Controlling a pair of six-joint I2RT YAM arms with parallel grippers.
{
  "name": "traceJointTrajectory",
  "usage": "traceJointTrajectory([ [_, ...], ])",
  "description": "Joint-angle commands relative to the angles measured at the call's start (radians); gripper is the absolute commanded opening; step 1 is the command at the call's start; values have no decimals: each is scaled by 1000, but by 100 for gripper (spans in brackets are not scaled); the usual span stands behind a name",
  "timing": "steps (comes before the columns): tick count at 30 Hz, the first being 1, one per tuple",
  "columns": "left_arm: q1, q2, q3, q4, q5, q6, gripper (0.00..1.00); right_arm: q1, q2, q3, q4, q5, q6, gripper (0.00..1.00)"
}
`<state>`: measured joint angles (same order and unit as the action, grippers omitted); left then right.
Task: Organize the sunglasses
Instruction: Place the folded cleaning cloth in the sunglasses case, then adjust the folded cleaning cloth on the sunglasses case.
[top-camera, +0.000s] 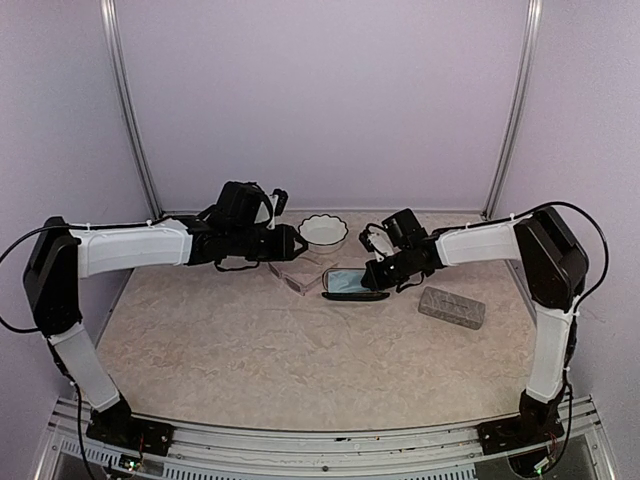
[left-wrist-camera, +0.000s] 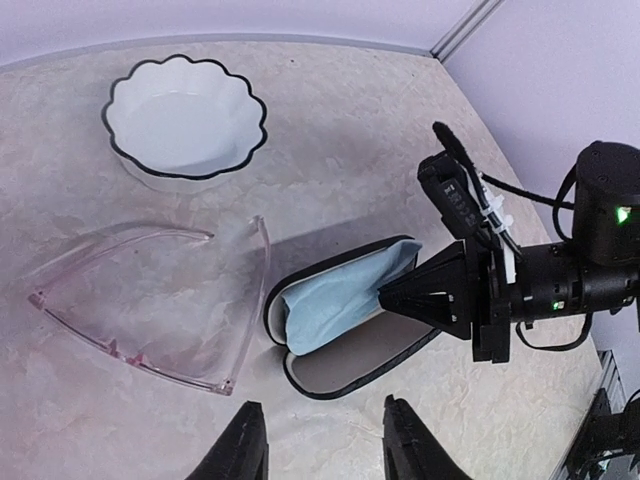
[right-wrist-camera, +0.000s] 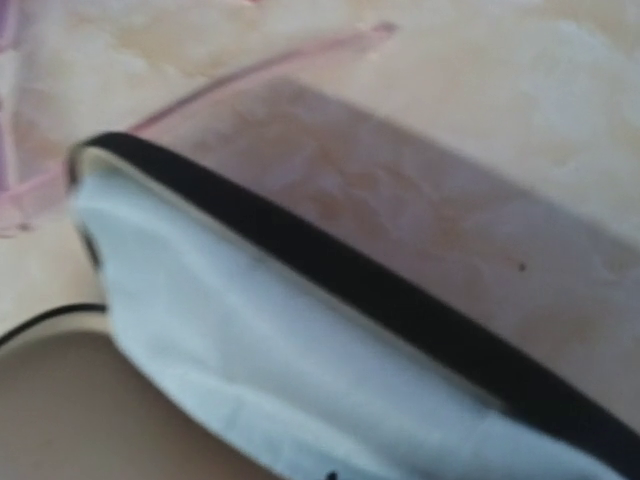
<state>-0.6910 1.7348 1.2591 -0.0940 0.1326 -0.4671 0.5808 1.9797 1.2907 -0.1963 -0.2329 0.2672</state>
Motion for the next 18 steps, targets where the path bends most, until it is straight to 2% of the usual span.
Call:
traceJointTrajectory([
  [1, 24, -79, -36, -33, -33, 0, 41, 5, 40, 28, 44, 33, 27, 0],
  [18, 37, -143, -58, -66, -54, 12, 42, -21, 80, 61, 67, 70, 32, 0],
])
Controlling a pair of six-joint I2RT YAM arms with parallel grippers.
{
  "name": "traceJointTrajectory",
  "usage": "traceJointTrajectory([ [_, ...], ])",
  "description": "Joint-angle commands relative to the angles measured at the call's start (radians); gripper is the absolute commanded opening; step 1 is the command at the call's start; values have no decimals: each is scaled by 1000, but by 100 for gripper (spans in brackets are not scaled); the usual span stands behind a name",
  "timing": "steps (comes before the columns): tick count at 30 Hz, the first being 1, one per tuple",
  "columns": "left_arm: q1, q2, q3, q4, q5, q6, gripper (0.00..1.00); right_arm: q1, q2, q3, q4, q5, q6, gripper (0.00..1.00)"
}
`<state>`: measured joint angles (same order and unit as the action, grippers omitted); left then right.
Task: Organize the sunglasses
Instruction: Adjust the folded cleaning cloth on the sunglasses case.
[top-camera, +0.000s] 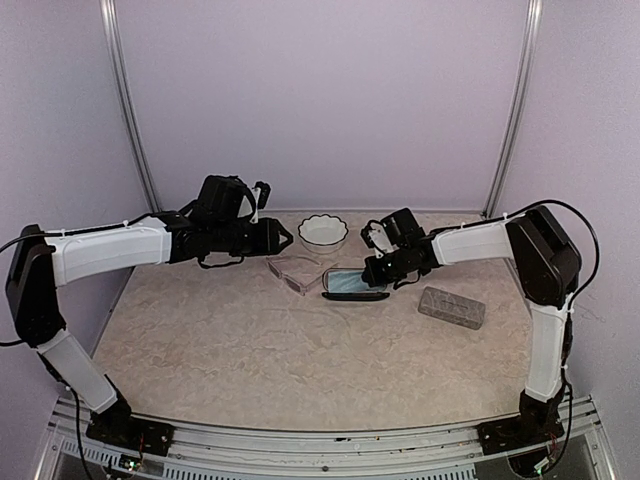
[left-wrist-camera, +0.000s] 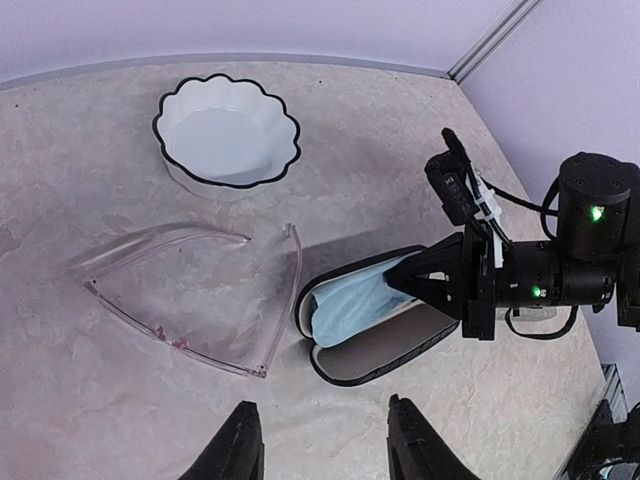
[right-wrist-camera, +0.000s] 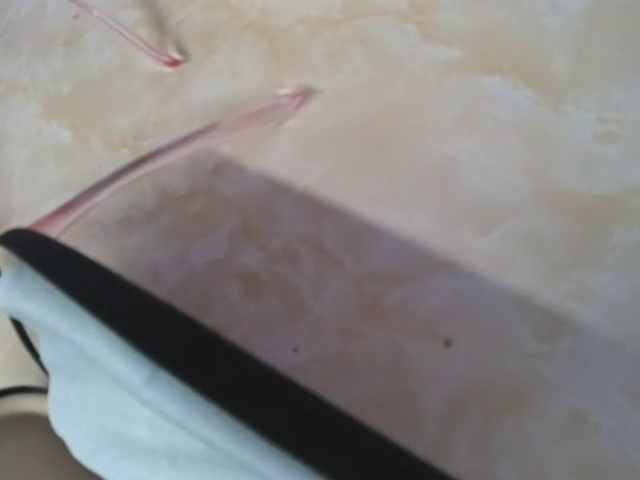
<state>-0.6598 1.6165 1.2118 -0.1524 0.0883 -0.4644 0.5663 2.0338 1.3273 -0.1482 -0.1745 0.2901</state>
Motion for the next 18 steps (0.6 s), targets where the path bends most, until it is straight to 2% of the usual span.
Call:
traceJointTrajectory([
  [1, 6, -26, -11, -7, -9, 8, 42, -6, 27, 24, 21, 9, 9, 0],
  [18, 6, -63, -44, 3, -3, -2, 42, 31, 17, 48, 7, -49, 17, 0],
])
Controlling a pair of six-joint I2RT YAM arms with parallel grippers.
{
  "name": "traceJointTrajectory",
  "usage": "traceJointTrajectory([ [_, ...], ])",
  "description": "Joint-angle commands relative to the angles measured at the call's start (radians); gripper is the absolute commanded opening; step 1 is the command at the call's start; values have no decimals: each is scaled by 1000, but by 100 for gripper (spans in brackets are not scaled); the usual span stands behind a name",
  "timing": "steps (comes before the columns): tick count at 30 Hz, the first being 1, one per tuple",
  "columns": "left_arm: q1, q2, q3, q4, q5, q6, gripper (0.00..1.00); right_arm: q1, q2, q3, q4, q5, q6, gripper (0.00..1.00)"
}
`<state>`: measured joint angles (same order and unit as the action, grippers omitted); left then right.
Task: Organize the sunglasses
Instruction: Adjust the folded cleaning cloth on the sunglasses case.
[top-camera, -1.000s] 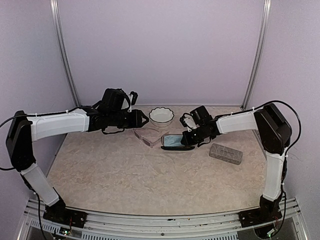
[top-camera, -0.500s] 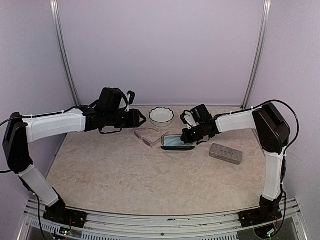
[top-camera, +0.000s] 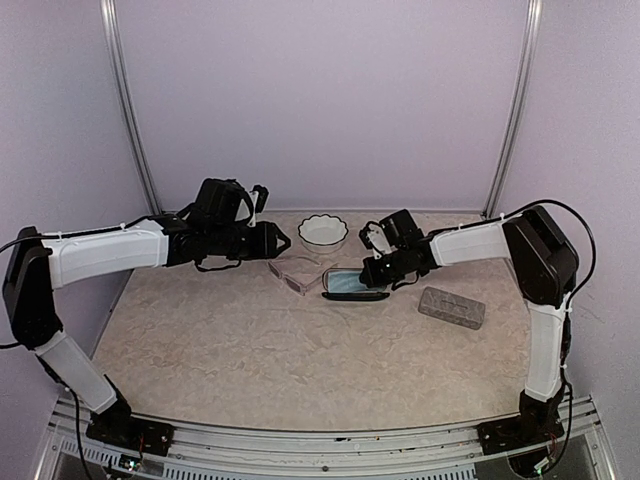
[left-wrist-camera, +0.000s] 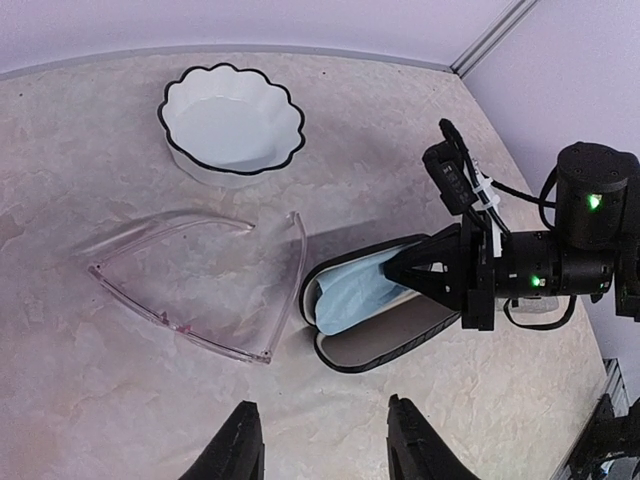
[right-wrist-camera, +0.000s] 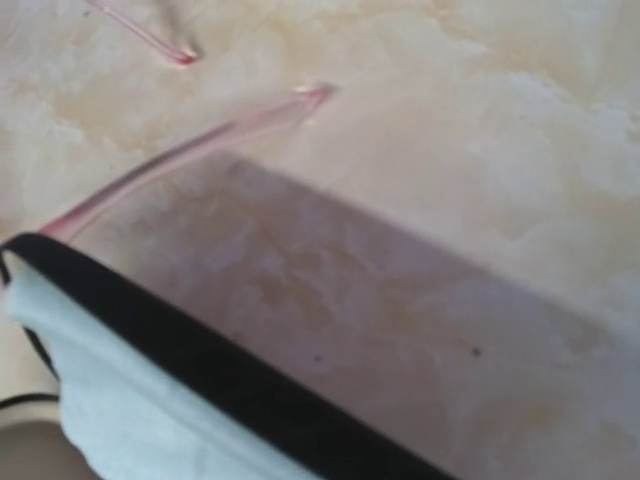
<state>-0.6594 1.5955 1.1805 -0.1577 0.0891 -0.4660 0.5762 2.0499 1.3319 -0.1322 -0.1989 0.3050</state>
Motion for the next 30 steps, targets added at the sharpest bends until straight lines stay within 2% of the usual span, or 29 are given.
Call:
traceJointTrajectory([
  [1, 5, -48, -14, 6, -7, 0, 42, 25, -5, 46, -17, -31, -2, 0],
  [6, 7, -96, -32, -1, -41, 1, 47, 54, -64, 40, -46, -32, -13, 2],
  [13, 21, -173, -50, -58, -105, -13, 61, 113, -104, 111, -93, -28, -62, 25],
  [15, 33, -204, -63, -83, -121, -23, 67, 128, -91, 154, -106, -24, -77, 35],
  [18, 62, -268, -86, -112, -140, -38, 73, 145, -48, 216, -121, -32, -98, 43],
  [25, 147, -416, -151, -167, -149, -11, 86, 173, 53, 358, -136, -76, -114, 55],
  [30, 209, -490, -166, -219, -157, 10, 96, 186, 147, 476, -179, -70, -128, 59],
])
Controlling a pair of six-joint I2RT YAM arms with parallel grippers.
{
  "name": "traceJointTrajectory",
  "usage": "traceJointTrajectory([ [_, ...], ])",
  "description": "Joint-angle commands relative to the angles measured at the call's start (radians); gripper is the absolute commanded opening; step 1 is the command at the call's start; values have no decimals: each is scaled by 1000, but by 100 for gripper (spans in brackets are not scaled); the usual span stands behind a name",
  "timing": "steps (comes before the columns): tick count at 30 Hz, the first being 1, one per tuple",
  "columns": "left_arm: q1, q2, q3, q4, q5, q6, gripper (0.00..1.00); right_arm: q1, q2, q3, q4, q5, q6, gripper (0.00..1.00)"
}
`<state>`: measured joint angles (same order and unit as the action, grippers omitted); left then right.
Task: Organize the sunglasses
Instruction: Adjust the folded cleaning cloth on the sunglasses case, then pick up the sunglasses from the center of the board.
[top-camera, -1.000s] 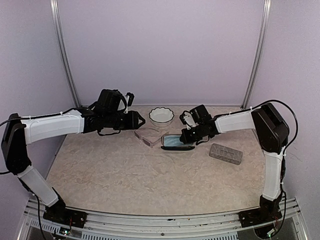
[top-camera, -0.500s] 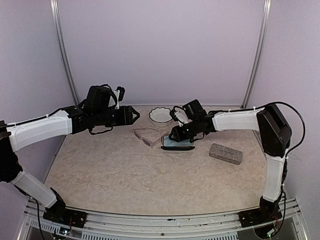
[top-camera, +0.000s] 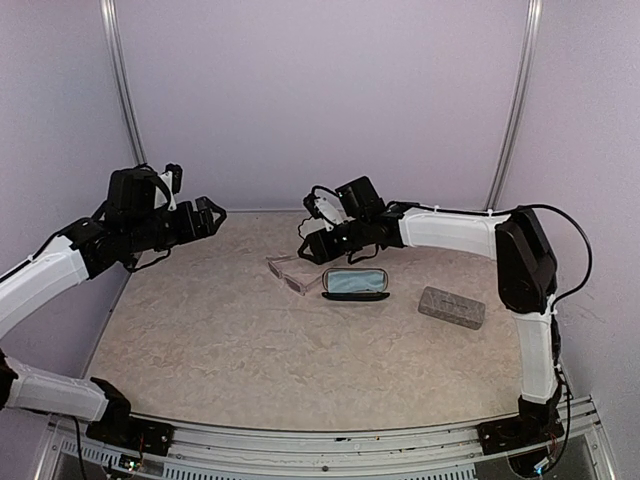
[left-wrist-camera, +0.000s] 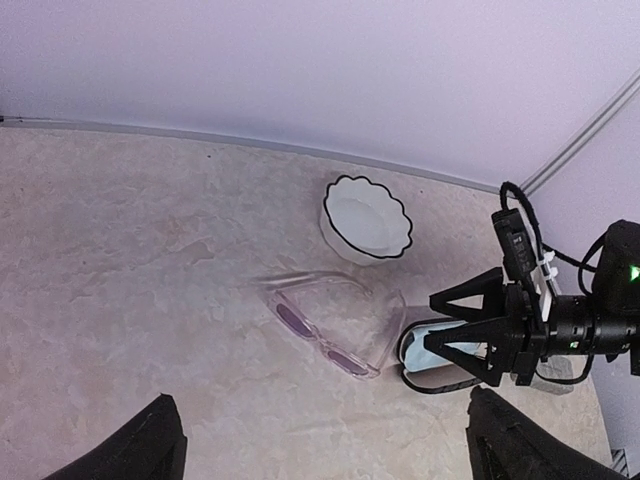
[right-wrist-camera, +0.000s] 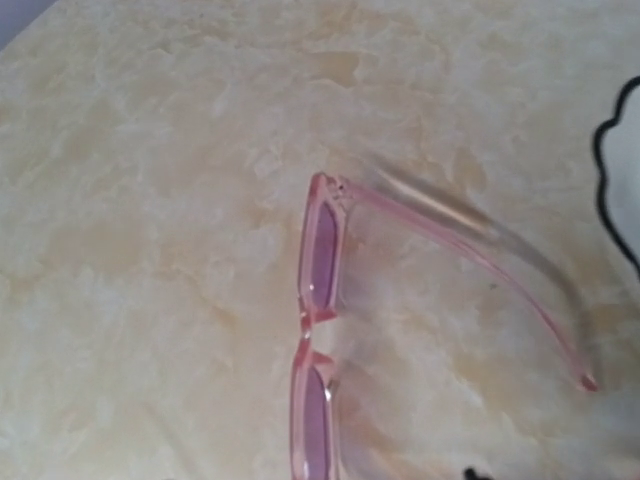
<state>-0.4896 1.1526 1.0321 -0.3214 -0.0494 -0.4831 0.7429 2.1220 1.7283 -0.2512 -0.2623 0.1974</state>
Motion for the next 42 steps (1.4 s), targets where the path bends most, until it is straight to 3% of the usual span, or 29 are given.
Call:
traceJointTrajectory([
  [1, 50, -60, -19, -63, -17, 31, 97, 22, 95, 99, -70, -1, -24, 59],
  [12, 93, -132, -39, -110, -19, 69, 99, 62, 284, 328, -204, 78, -50, 60],
  [21, 111, -156, -64, -106, -1, 72, 99, 78, 360, 405, -266, 120, -48, 47],
  [42, 142, -183, -89, -100, 23, 74, 99, 100, 354, 418, -298, 86, -72, 0],
])
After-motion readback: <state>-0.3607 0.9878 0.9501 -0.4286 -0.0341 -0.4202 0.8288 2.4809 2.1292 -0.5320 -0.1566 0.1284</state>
